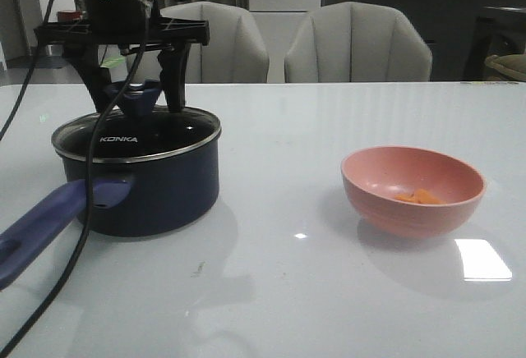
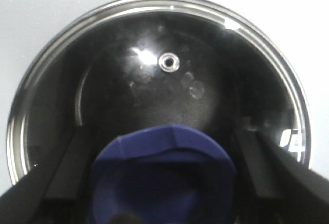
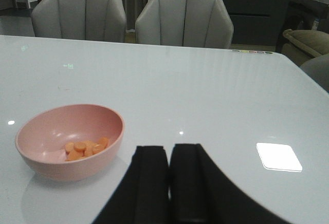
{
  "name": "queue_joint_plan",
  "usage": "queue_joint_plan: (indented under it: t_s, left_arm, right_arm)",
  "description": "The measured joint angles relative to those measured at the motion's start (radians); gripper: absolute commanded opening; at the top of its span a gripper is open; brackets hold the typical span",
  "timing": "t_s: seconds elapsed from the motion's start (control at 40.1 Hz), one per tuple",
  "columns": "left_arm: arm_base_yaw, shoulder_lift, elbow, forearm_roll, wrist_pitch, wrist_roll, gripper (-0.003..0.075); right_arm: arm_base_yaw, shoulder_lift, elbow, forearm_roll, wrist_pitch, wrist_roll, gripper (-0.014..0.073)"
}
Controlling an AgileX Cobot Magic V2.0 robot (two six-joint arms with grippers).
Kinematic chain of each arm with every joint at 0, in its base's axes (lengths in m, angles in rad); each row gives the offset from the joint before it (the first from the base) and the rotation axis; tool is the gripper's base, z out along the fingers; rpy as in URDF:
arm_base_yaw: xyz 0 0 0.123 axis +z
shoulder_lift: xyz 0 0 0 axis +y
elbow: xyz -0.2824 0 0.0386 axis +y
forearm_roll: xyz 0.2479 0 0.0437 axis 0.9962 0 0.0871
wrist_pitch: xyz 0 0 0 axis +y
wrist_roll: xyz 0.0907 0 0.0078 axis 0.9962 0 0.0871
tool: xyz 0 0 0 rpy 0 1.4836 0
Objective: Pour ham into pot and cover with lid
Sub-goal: 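Lower the left gripper onto the blue lid knob and grasp it, then lift the glass lid off the pot with the left gripper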
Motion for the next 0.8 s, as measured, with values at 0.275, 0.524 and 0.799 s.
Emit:
queue_joint_plan:
  t_s: [0.275,0.524,0.799]
  left_arm:
    - [0.005,-0.024,0.008,-0.002,-0.001,0.000,0.0206]
    - [0.009,-0.069,0.010,0.005,0.015,0.032,0.0206]
    - [0.028,-0.128,0.012,0.065,0.018,0.089,0.0206]
  right_arm:
    - [0.000,0.000,0.000,0.000,0.000,0.000,0.0161]
    - [0.000,0.000,0.000,0.000,0.000,0.000,0.0161]
    - [0.000,0.000,0.000,0.000,0.000,0.000,0.0161]
